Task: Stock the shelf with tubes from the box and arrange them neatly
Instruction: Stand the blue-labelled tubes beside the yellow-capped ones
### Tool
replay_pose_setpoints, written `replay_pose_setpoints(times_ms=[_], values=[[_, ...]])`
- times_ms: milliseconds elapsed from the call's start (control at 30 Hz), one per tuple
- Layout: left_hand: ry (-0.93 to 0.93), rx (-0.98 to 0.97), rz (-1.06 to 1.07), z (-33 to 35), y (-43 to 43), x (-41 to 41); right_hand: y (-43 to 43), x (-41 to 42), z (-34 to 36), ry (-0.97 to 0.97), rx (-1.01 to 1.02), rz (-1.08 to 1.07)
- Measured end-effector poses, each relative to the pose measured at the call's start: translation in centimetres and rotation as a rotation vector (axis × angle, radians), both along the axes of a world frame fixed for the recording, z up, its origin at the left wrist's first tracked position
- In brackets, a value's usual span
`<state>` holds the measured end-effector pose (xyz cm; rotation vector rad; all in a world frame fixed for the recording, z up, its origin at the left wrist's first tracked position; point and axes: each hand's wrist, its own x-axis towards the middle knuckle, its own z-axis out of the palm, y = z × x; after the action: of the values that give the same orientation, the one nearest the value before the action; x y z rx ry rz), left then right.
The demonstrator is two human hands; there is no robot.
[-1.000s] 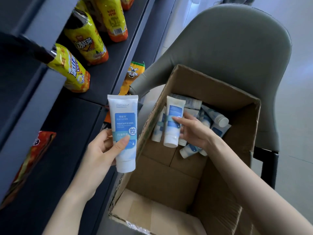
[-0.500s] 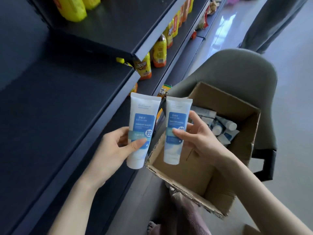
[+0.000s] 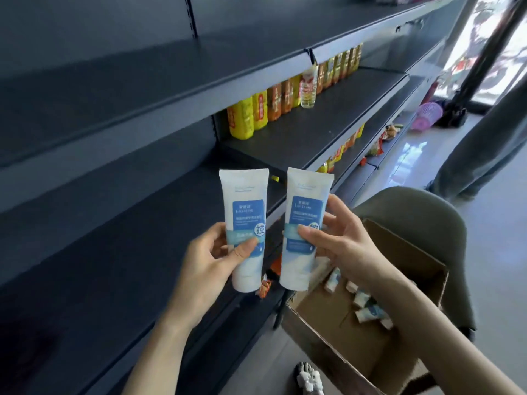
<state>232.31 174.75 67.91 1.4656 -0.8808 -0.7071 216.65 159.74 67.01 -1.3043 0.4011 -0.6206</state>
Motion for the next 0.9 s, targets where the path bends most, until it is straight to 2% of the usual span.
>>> replay_pose_setpoints(times_ms=[333,467,633,900], values=[[-0.306,-0.156,0.165,9.4,8.2,2.5,5.4,5.0,10.9,-0.14,-0.221,0.198],[-0.349,-0.207,0.269,13.2,12.9,4.1,8.1,8.3,15.1,-0.213,-0.284,0.277],[-0.376,-0.27,0.514,17.2,19.5,6.4,12.0,13.2,18.9,-0.286,-0.347,0.388],[-0.432,-0.262,0.826,19.8,28.4,7.2,17.2,24.7,22.9,-0.355,-0.419,0.547]])
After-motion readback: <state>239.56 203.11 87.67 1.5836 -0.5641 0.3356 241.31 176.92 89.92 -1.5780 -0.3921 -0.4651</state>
